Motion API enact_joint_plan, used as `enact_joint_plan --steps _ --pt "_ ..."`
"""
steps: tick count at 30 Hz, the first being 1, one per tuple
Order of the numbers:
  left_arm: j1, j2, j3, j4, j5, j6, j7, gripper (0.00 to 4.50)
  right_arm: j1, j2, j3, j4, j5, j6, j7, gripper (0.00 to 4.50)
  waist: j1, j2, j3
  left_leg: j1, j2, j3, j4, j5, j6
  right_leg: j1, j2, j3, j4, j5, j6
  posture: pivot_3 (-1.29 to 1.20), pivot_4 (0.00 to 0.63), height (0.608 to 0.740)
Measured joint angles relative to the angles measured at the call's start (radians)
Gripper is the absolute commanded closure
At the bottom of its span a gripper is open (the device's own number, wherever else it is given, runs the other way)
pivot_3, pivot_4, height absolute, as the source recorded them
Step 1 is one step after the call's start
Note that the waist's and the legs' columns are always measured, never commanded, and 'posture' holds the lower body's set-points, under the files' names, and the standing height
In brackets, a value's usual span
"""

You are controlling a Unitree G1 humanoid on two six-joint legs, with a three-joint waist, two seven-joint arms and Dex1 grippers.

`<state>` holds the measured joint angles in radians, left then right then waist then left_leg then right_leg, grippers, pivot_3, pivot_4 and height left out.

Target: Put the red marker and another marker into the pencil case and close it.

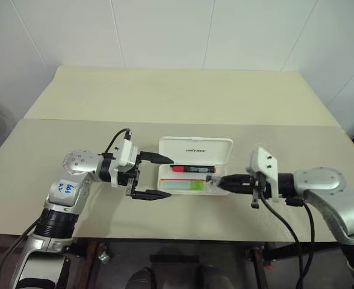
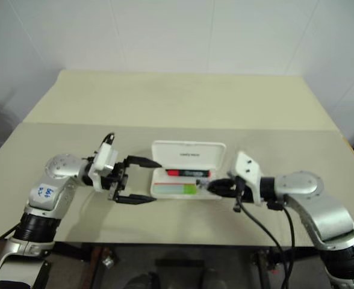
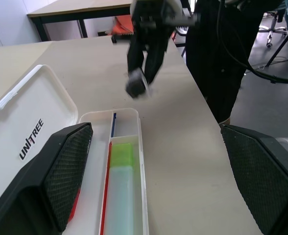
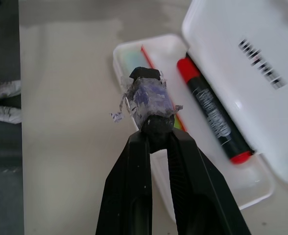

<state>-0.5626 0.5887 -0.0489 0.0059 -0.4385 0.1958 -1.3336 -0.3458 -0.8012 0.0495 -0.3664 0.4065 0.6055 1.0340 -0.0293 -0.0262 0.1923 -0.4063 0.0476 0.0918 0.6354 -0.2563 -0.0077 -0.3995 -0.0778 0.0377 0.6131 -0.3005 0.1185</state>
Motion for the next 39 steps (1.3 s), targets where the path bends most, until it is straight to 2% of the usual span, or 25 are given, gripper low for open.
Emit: enact_joint_plan --steps 13,28,33,39 --pt "0.076 0.074 0.052 -0.004 -0.008 -0.015 -0.020 0.00 -0.117 0.032 0.113 0.338 -0.139 -0.208 0.084 4.29 0.000 0.000 0.000 0.000 0.000 0.000 0.001 0.000 0.000 0.000 0.000 0.000 0.000 0.000 0.000 0.00 0.150 0.740" --pt "0.129 0.112 0.120 -0.002 -0.031 -0.055 -0.023 0.00 -0.162 0.031 0.121 0.414 -0.190 -0.263 0.174 4.29 0.000 0.000 0.000 0.000 0.000 0.000 0.001 0.000 0.000 -0.001 0.000 0.000 0.001 0.000 0.000 0.00 0.150 0.740" --pt "0.122 0.118 0.126 0.007 -0.031 -0.067 -0.027 0.00 -0.165 0.038 0.121 0.414 -0.199 -0.260 0.172 2.71 -0.001 0.000 0.000 0.000 0.001 0.000 0.001 0.000 0.000 -0.001 0.000 0.000 0.002 0.000 0.000 0.00 0.150 0.740" --pt "0.105 0.118 0.126 0.012 -0.031 -0.078 -0.029 0.00 -0.183 0.040 0.121 0.409 -0.199 -0.254 0.157 0.59 0.000 0.000 0.000 0.000 0.000 0.000 0.001 0.000 0.000 -0.001 0.000 0.000 0.002 0.000 0.000 0.00 0.150 0.740"
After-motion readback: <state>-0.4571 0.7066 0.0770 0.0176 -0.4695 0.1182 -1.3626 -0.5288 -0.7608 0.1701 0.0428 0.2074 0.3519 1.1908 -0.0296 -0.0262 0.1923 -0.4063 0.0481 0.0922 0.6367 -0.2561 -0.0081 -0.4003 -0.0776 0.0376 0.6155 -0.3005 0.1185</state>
